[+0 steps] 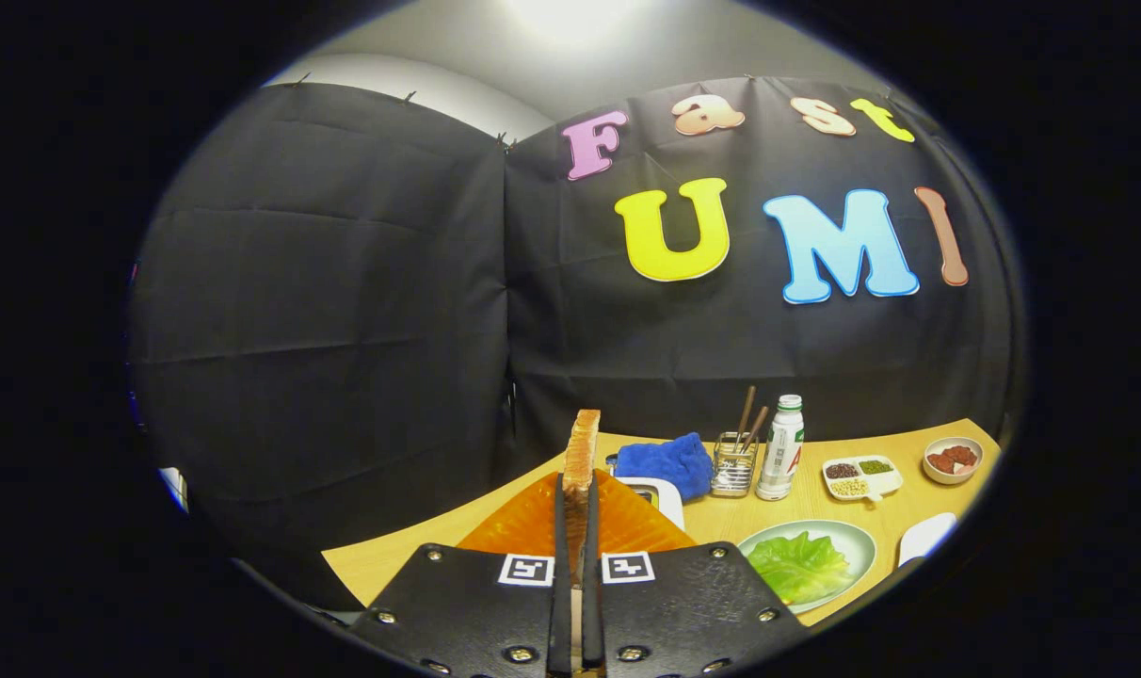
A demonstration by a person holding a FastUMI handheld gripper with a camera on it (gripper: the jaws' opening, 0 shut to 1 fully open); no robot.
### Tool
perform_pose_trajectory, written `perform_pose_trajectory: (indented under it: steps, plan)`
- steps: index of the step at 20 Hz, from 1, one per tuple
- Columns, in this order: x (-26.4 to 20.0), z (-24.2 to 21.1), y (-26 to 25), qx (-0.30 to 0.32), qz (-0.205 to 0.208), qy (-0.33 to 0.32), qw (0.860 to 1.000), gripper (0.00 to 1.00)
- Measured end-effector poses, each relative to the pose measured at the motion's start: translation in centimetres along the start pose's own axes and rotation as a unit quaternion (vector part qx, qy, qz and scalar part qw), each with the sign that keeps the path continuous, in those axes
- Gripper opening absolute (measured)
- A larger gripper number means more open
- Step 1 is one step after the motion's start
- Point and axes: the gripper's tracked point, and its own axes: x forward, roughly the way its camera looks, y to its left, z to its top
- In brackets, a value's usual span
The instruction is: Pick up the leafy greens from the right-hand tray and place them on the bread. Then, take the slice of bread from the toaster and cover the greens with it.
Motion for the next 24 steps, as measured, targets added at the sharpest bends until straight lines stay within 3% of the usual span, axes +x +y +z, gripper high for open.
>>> perform_pose_trajectory:
  steps: [9,24]
  plan:
    - [-2.4,1.7,-3.3,0.018,-0.012,-0.008,1.000,0.04]
    - [-6.0,0.3,-13.1,0.028,-0.092,-0.006,0.995,0.04]
